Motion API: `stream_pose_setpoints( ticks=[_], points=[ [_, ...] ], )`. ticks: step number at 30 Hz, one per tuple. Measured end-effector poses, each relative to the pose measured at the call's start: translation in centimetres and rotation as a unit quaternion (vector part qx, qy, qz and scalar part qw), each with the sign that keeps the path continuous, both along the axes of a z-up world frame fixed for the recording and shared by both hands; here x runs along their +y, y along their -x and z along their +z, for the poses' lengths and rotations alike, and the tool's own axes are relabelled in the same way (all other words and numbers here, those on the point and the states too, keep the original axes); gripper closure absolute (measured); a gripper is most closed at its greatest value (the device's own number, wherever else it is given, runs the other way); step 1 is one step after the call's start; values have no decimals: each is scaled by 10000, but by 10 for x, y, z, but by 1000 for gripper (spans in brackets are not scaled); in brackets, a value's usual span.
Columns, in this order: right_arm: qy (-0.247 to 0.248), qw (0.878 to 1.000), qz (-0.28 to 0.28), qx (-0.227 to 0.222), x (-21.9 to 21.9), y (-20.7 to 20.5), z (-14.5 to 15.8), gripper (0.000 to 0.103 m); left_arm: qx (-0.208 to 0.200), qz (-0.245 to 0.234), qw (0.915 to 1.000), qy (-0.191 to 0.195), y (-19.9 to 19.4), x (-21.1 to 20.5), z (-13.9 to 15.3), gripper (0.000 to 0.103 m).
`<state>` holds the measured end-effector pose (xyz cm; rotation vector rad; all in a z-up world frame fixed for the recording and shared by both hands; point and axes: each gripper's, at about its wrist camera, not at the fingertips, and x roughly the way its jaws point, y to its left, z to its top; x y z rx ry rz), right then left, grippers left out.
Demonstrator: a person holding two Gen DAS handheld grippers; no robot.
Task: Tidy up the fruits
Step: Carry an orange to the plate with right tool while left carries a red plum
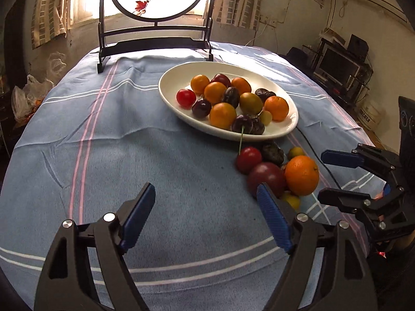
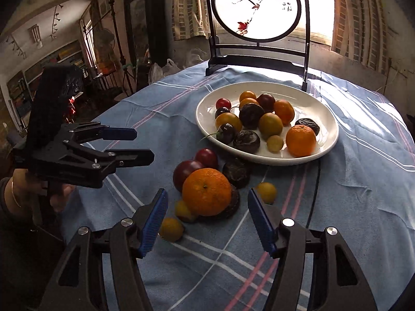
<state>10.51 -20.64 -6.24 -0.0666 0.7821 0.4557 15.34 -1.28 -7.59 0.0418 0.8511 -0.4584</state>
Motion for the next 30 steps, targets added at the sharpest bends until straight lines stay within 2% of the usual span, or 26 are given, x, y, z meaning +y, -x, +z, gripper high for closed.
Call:
stream_pose_setpoints(
  ticks=[3, 4, 5, 6, 12, 15, 17, 19, 22, 30],
  points=[
    [133, 9999, -76, 42, 11, -9, -6, 39, 106, 37, 9999, 62, 5, 1, -5, 25],
    [182, 9997, -111, 108, 14, -12, -8, 43, 88, 69, 9999, 22, 6, 0, -6, 25],
    [170, 9996, -135, 179, 14, -14, -11, 59, 73, 81, 9999, -31, 6, -3, -6, 25],
    [135, 9995, -185, 221, 13, -14, -12, 60, 61, 72, 9999, -51, 5, -6, -5, 25],
    [-444, 9958, -789, -107, -34, 0, -1, 60, -59, -234, 9994, -261, 9, -42, -5, 25],
    [-542, 9921, -1128, -104, -62, 4, -3, 60, -87, -335, 9989, -317, 8, -57, -7, 25],
    [-598, 9905, -1238, -50, -75, 7, -7, 60, -27, -338, 9990, -302, 4, -61, -10, 30],
    [-615, 9901, -1262, -38, -80, 10, -10, 60, 165, -334, 9992, -172, -3, -62, -15, 48],
    [-665, 9907, -1178, -128, -80, 14, -10, 60, 405, -360, 9984, 186, -8, -60, -18, 54],
    [-778, 9902, -1148, -190, -82, 16, -9, 60, 548, -294, 9977, 265, -14, -65, -24, 55]
  ],
)
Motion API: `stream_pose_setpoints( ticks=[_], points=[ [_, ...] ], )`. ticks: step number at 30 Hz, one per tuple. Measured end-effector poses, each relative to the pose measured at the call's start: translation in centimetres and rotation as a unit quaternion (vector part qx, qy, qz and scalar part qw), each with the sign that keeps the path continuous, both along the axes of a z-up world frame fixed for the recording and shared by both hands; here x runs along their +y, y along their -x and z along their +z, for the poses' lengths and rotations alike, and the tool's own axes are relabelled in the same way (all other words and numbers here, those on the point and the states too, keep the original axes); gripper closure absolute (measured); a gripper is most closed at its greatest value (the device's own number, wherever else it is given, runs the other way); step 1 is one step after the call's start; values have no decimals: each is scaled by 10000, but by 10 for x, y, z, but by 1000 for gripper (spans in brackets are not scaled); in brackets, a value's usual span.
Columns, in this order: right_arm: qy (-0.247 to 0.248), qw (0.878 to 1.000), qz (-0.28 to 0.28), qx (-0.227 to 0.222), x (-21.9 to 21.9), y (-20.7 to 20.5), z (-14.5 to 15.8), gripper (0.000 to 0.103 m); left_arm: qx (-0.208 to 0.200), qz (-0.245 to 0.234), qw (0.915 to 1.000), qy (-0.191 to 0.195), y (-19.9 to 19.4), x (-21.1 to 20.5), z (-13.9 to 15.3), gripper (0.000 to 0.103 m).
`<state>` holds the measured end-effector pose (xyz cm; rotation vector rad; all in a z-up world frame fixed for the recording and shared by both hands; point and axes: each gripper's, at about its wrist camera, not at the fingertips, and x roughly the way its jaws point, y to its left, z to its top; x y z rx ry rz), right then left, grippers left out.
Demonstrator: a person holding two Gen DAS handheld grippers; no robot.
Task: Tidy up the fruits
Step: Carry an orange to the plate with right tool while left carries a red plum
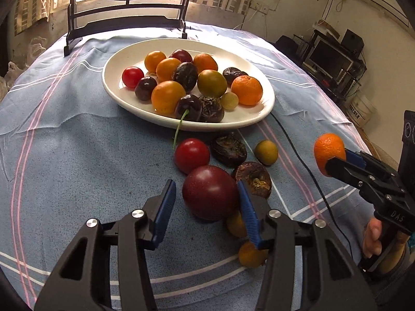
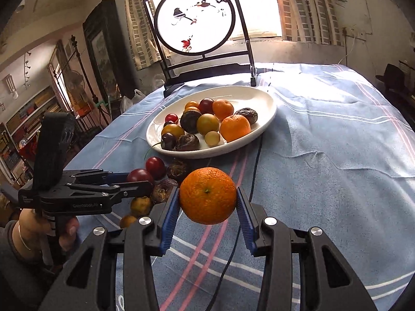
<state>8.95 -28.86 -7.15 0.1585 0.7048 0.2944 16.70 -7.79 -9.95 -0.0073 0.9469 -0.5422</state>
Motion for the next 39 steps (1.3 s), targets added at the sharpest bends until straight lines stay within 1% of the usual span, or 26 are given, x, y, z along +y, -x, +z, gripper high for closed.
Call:
stream_pose_setpoints(
  ticks=[1, 4, 6, 8, 11, 14, 18, 21, 23, 27, 28, 30, 31, 32, 34, 36, 39],
  points=[
    [-7, 10000, -2, -3, 0, 0, 0, 60, 0, -53, 10000, 44, 1, 0, 0, 63],
    [-4, 10000, 3, -8, 0, 0, 0, 60, -209, -136, 9996, -109, 10, -4, 4, 64],
    [-1, 10000, 10, -19, -1, 1, 0, 60, -296, -144, 9994, -109, 15, 0, 9, 64],
    [15, 10000, 18, -17, 0, 1, 0, 60, -387, -109, 9992, -68, 20, 7, 17, 64],
    [29, 10000, 88, 29, 2, -2, 5, 60, -704, 2, 9974, -156, 23, 19, 34, 64],
    [239, 9996, 119, -100, 9, -11, 20, 60, -973, 169, 9946, -305, 14, 29, 50, 64],
    [242, 9992, 130, -278, 11, -41, 51, 60, -1068, 349, 9932, -313, -20, 33, 67, 64],
    [263, 9992, 35, -298, 11, -78, 65, 60, -969, 429, 9942, -203, -56, 26, 74, 64],
    [269, 9994, -76, -206, 10, -105, 65, 60, -875, 475, 9949, -180, -79, 18, 72, 64],
    [191, 9992, -274, 205, 9, -156, 46, 60, -536, 543, 9969, -193, -119, 3, 56, 63],
    [148, 9989, -296, 332, 9, -166, 39, 59, -433, 557, 9973, -183, -127, 0, 51, 63],
    [184, 9983, -329, 437, 12, -179, 28, 58, -288, 620, 9975, -185, -137, -3, 42, 62],
    [206, 9983, -336, 419, 13, -182, 25, 54, -253, 651, 9974, -161, -140, -3, 40, 60],
    [210, 9986, -327, 364, 14, -181, 25, 47, -249, 661, 9975, -97, -140, -1, 40, 57],
    [239, 9989, -353, 196, 14, -174, 32, 44, -414, 734, 9964, -30, -132, 3, 48, 38],
    [277, 9991, -308, 32, 14, -160, 41, 44, -723, 692, 9950, -75, -115, 7, 59, 32],
    [304, 9992, -231, -96, 12, -131, 49, 44, -952, 485, 9941, -185, -84, 12, 70, 31]
  ],
)
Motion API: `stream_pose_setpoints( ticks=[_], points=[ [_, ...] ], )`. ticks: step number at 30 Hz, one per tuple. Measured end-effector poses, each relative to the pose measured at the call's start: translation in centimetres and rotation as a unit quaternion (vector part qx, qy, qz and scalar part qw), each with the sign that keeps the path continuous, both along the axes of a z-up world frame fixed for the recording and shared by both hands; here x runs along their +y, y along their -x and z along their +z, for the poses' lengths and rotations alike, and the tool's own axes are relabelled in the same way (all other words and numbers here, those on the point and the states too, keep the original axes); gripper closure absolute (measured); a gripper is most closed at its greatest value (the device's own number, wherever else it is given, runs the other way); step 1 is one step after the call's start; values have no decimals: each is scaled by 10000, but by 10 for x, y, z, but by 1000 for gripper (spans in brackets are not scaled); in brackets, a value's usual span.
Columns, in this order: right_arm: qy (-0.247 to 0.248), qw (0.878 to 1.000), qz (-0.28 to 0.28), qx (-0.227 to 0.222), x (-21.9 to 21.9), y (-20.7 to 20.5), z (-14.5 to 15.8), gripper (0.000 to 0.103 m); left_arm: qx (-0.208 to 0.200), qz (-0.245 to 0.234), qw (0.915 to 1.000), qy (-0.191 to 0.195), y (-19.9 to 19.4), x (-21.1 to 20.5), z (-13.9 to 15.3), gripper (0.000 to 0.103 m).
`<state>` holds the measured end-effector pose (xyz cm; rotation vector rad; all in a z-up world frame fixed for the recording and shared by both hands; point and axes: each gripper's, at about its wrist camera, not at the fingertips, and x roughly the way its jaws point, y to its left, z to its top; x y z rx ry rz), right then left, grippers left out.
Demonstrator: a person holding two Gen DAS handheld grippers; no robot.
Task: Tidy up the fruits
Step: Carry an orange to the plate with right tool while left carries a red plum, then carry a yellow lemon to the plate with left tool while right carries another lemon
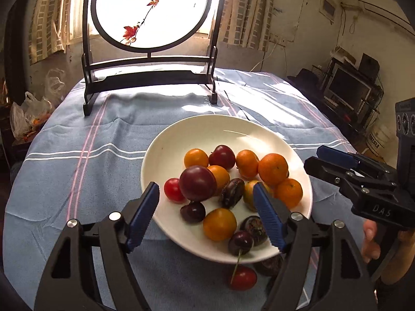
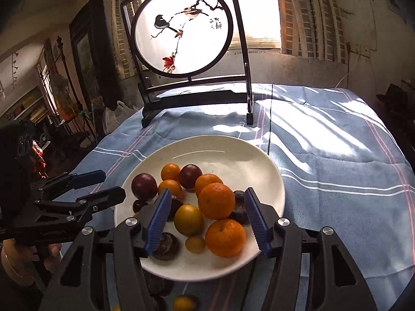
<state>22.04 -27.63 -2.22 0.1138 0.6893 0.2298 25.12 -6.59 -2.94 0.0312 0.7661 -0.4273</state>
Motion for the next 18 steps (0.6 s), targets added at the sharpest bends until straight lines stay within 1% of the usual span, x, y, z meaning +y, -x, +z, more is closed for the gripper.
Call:
stream_pose_setpoints(
  ticks=[2, 4, 6, 9, 11, 12, 14, 15, 16, 17, 18],
  points=[
    [-8, 10000, 65, -5, -2, 24, 0, 44, -25, -230, 9997, -73, 27, 2, 1, 31],
    [57, 9999, 101, -29, -4, 50, -2, 44, -57, -481, 9984, -279, 58, 2, -4, 31],
    [81, 9999, 106, -14, -8, 75, -8, 44, -39, -774, 9960, -445, 91, -1, -14, 31],
    [6, 9999, 106, 95, -14, 105, -18, 44, -45, -1064, 9921, -670, 135, -8, -30, 31],
    [9, 9999, 68, 110, -16, 121, -24, 44, -47, -1187, 9900, -757, 156, -14, -40, 37],
    [-5, 9999, 60, 119, -17, 127, -27, 44, -45, -1218, 9894, -792, 162, -17, -44, 42],
    [-51, 9998, 50, 159, -18, 136, -31, 44, 29, -1190, 9896, -813, 166, -24, -54, 45],
    [-81, 9998, 56, 178, -18, 140, -32, 44, 105, -1164, 9897, -826, 165, -27, -60, 56],
    [-94, 9998, 40, 180, -18, 143, -34, 44, 227, -1177, 9896, -790, 163, -30, -64, 64],
    [-98, 9998, 19, 173, -18, 145, -34, 44, 283, -1179, 9898, -752, 162, -32, -68, 67],
    [-100, 9998, 17, 180, -17, 147, -35, 44, 286, -1164, 9898, -769, 161, -35, -70, 72]
  ],
)
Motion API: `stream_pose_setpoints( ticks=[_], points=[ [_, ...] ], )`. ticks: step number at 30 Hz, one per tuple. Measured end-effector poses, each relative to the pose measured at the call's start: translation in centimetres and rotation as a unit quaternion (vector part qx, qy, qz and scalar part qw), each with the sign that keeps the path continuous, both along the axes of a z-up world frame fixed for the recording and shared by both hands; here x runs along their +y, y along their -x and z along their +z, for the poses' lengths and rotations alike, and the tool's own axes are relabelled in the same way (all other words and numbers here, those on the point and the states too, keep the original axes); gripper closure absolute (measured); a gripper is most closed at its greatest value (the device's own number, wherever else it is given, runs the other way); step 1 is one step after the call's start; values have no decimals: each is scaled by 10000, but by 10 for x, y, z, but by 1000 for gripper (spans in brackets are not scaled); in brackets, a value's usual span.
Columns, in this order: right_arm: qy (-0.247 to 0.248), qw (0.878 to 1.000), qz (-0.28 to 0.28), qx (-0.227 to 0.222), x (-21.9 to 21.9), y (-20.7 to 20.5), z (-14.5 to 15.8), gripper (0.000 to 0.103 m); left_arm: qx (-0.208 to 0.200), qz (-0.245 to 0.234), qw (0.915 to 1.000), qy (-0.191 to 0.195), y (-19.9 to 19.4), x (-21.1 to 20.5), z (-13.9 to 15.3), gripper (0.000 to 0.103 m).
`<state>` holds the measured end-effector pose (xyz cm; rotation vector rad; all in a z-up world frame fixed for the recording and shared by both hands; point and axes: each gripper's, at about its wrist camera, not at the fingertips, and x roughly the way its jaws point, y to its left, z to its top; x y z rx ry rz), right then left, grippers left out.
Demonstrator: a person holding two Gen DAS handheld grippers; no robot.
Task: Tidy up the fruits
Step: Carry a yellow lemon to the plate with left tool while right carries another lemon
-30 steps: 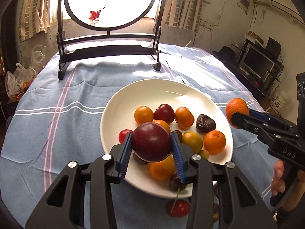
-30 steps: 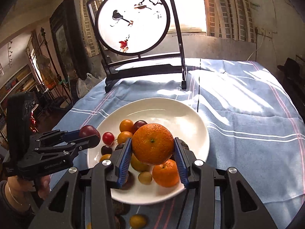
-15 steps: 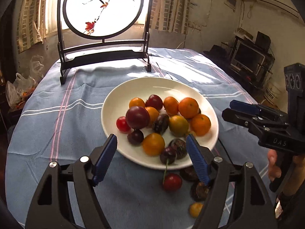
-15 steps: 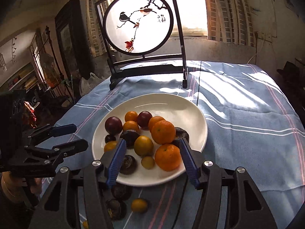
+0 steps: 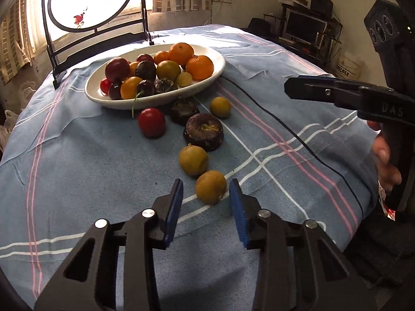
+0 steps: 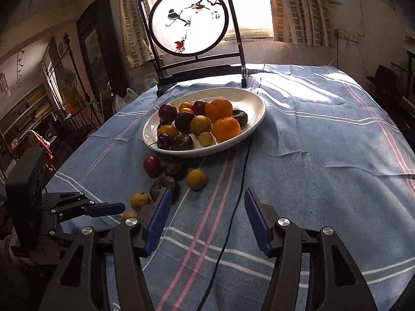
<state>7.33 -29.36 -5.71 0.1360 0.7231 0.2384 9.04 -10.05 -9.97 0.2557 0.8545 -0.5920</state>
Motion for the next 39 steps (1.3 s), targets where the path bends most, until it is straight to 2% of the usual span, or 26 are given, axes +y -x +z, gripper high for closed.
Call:
stream_pose_setpoints(
  ticks=[3, 6, 9, 13, 16, 22, 24, 25, 27, 30, 34, 39],
  points=[
    [39, 10000, 13, 75, 2, 4, -4, 44, 42, 58, 9999, 124, -4, -1, -1, 79],
    [67, 9997, 147, 199, 8, 4, -9, 44, -92, 162, 9996, 223, -1, 7, 9, 79],
    [50, 9981, 544, 296, 27, 4, -11, 44, -285, 277, 9984, 407, 8, 26, 29, 79],
    [296, 9932, 1069, 358, 70, -2, -14, 44, -496, 595, 9959, 473, 14, 57, 46, 79],
    [519, 9879, 1353, 549, 100, -11, -22, 58, -470, 836, 9942, 495, 11, 78, 47, 79],
    [794, 9863, 1256, 717, 126, -31, -32, 58, -348, 1001, 9924, 626, 11, 98, 38, 79],
    [762, 9863, 1219, 804, 127, -36, -36, 58, -309, 997, 9924, 657, 10, 100, 35, 79],
    [743, 9864, 1207, 835, 127, -38, -37, 63, -306, 998, 9923, 663, 9, 100, 34, 79],
    [783, 9867, 1147, 848, 125, -39, -38, 78, -281, 987, 9923, 693, 7, 101, 33, 79],
    [562, 9887, 1094, 860, 117, -36, -35, 78, -273, 965, 9923, 726, 5, 100, 33, 79],
    [227, 9924, 1096, 511, 98, -23, -18, 78, -282, 901, 9924, 786, 3, 96, 36, 79],
    [-63, 9979, 606, 210, 49, -36, 7, 78, -244, 790, 9927, 878, -14, 89, 41, 79]
  ],
)
